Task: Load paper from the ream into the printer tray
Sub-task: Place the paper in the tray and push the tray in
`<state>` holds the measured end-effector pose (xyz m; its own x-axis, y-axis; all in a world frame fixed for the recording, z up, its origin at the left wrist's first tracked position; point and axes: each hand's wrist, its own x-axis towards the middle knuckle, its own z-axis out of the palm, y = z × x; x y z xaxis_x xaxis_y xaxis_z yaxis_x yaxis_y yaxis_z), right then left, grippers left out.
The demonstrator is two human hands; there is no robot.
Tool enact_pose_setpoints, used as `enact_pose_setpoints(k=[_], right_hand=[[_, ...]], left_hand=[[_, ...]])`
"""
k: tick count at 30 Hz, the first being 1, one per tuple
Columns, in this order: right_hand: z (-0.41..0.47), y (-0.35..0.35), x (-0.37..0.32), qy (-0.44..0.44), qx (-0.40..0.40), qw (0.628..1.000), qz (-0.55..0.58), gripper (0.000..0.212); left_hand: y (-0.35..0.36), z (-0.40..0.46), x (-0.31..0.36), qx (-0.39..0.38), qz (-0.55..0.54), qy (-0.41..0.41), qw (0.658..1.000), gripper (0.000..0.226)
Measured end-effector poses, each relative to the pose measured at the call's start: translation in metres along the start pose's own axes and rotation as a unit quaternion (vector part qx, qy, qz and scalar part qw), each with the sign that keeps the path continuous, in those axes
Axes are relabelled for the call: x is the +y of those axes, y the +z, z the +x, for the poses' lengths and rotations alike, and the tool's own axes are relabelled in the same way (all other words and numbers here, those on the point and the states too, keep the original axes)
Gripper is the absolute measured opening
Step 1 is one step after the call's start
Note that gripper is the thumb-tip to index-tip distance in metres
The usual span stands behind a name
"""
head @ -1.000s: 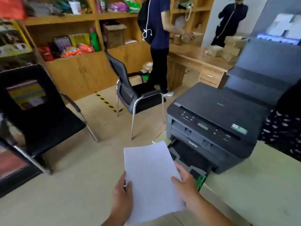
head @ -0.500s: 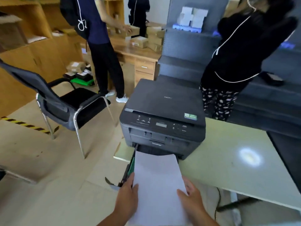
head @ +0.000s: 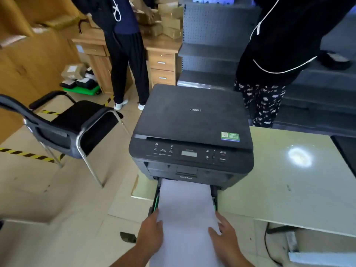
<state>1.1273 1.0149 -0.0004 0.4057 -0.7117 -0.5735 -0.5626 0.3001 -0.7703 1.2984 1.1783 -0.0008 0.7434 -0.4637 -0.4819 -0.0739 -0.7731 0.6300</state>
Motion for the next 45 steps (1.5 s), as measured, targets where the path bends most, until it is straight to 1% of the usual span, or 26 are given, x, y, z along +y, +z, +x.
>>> enact_pose_setpoints(k=[3, 9, 11, 17, 22, 25, 30, 35, 37, 39, 41, 43, 44, 45], right_hand=[[0.004, 0.003, 0.000, 0.013, 0.011, 1.000, -0.011, 0.057], [0.012, 0.011, -0.011, 0.058, 0.039, 0.997, 0.030, 0.056], [0.015, 0.013, -0.012, 0.067, 0.043, 0.996, 0.028, 0.057], [0.011, 0.017, -0.004, 0.066, 0.060, 0.996, -0.003, 0.055], [0.012, 0.030, -0.005, 0.057, 0.077, 0.995, 0.039, 0.054], [0.018, 0.039, -0.013, 0.055, 0.090, 0.993, 0.061, 0.050], [0.040, 0.046, -0.028, 0.047, 0.111, 0.991, 0.066, 0.048], [0.067, 0.050, -0.034, 0.029, 0.129, 0.991, -0.004, 0.045], [0.069, 0.053, -0.033, 0.027, 0.138, 0.990, -0.021, 0.045], [0.068, 0.056, -0.030, 0.011, 0.142, 0.989, -0.042, 0.045], [0.064, 0.057, -0.028, -0.020, 0.136, 0.988, -0.064, 0.046], [0.055, 0.057, -0.028, -0.064, 0.134, 0.982, -0.113, 0.053], [0.050, 0.056, -0.028, -0.095, 0.148, 0.971, -0.160, 0.059], [0.044, 0.055, -0.027, -0.126, 0.163, 0.952, -0.227, 0.066]], left_hand=[[0.002, 0.008, -0.005, -0.018, 0.001, -0.004, 1.000, 0.049], [0.000, 0.029, -0.004, -0.031, 0.011, 0.009, 0.999, 0.050], [0.002, 0.033, -0.003, -0.036, 0.021, 0.009, 0.999, 0.051], [0.003, 0.032, -0.009, -0.046, 0.043, 0.004, 0.998, 0.051], [-0.004, 0.041, -0.004, -0.018, 0.005, 0.038, 0.999, 0.051], [-0.009, 0.048, 0.001, -0.015, -0.010, 0.037, 0.999, 0.053], [-0.016, 0.048, 0.002, -0.023, -0.019, 0.044, 0.999, 0.046], [-0.023, 0.045, 0.000, -0.021, 0.002, 0.046, 0.999, 0.038], [-0.024, 0.046, -0.004, 0.001, 0.031, 0.033, 0.999, 0.032], [-0.026, 0.044, -0.004, 0.026, 0.075, 0.029, 0.996, 0.033], [-0.026, 0.043, -0.003, 0.036, 0.100, 0.037, 0.994, 0.034], [-0.025, 0.042, -0.003, 0.039, 0.107, 0.043, 0.993, 0.033], [-0.025, 0.043, -0.002, 0.042, 0.107, 0.042, 0.993, 0.032], [-0.025, 0.043, -0.003, 0.045, 0.107, 0.038, 0.992, 0.031]])
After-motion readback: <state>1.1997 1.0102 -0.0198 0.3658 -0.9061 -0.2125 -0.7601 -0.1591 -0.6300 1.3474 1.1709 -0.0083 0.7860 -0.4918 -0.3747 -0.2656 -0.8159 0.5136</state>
